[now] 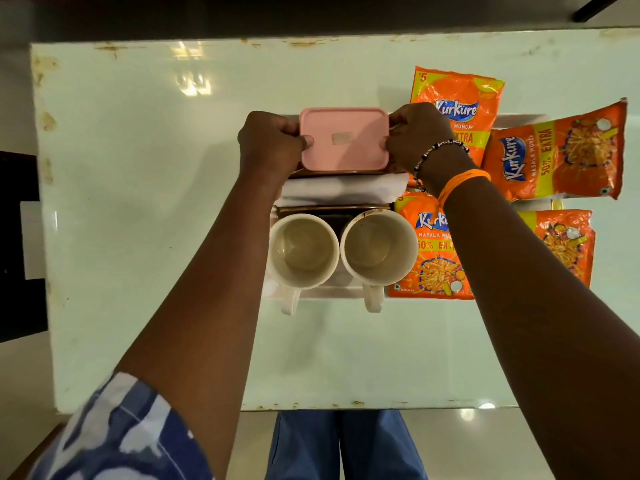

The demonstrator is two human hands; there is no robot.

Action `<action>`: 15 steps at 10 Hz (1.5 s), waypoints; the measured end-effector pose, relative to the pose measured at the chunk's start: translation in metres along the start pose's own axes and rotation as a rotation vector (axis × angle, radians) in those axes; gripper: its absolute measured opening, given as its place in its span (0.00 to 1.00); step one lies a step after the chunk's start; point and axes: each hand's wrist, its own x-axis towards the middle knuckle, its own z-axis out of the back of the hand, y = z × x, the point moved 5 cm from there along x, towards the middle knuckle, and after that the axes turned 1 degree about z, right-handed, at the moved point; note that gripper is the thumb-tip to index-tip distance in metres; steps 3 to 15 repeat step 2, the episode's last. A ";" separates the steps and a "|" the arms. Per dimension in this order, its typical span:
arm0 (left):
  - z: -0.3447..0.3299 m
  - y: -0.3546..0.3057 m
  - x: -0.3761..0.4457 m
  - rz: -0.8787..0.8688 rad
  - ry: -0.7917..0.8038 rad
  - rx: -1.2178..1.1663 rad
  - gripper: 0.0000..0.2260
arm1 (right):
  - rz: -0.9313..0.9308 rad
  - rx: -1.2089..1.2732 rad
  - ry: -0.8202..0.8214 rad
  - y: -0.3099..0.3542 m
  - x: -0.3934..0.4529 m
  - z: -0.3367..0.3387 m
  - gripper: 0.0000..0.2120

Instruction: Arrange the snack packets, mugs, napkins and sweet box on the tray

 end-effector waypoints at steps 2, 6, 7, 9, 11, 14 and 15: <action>0.001 -0.002 -0.010 -0.071 -0.073 0.139 0.18 | 0.001 0.015 -0.031 -0.006 -0.003 0.002 0.16; 0.001 -0.002 -0.010 -0.071 -0.073 0.139 0.18 | 0.001 0.015 -0.031 -0.006 -0.003 0.002 0.16; 0.001 -0.002 -0.010 -0.071 -0.073 0.139 0.18 | 0.001 0.015 -0.031 -0.006 -0.003 0.002 0.16; 0.001 -0.002 -0.010 -0.071 -0.073 0.139 0.18 | 0.001 0.015 -0.031 -0.006 -0.003 0.002 0.16; 0.001 -0.002 -0.010 -0.071 -0.073 0.139 0.18 | 0.001 0.015 -0.031 -0.006 -0.003 0.002 0.16; 0.001 -0.002 -0.010 -0.071 -0.073 0.139 0.18 | 0.001 0.015 -0.031 -0.006 -0.003 0.002 0.16; 0.001 -0.002 -0.010 -0.071 -0.073 0.139 0.18 | 0.001 0.015 -0.031 -0.006 -0.003 0.002 0.16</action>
